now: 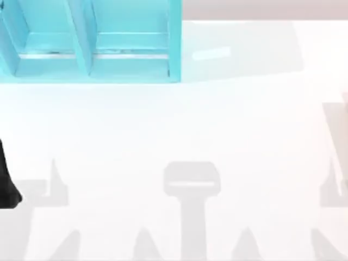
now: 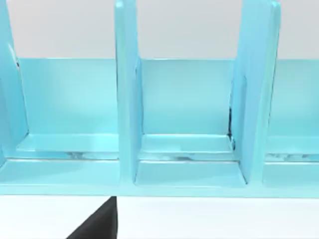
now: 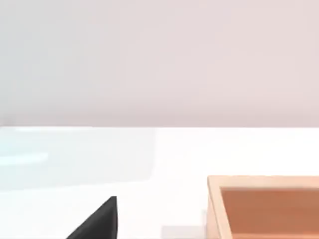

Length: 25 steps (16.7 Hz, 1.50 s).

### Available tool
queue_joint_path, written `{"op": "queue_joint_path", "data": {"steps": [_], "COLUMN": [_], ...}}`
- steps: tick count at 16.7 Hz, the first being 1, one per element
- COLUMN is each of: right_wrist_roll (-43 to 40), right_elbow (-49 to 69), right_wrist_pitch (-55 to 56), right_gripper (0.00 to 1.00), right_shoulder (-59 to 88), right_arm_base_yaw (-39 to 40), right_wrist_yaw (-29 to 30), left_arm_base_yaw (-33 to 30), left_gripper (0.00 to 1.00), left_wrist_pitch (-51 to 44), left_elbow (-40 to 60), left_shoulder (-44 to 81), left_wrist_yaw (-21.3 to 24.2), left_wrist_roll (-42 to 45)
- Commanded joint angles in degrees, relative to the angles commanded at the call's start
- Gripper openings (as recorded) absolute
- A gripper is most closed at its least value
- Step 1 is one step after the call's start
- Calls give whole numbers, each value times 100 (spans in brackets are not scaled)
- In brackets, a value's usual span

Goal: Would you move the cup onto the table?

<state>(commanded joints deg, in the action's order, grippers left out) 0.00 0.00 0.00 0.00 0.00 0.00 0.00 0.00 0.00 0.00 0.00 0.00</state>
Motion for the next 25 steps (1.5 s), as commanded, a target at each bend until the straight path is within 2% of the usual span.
{"op": "queue_joint_path", "data": {"steps": [4, 7, 19, 25], "right_wrist_roll": [-113, -509, -3039, -3851], "right_elbow": [187, 893, 5459, 6981], "right_wrist_pitch": [-184, -867, -5659, -7116], "right_gripper": [100, 100, 100, 100], "right_shoulder": [190, 924, 6882, 8687], "right_arm_base_yaw": [-116, -512, -3078, -3905], "right_wrist_yaw": [4, 6, -3, -6], "left_arm_base_yaw": [0, 0, 0, 0], "left_gripper": [100, 100, 100, 100], "left_wrist_pitch": [0, 0, 0, 0], "left_elbow": [0, 0, 0, 0], "left_shoulder": [0, 0, 0, 0], "left_wrist_yaw": [0, 0, 0, 0], "left_wrist_roll": [0, 0, 0, 0]}}
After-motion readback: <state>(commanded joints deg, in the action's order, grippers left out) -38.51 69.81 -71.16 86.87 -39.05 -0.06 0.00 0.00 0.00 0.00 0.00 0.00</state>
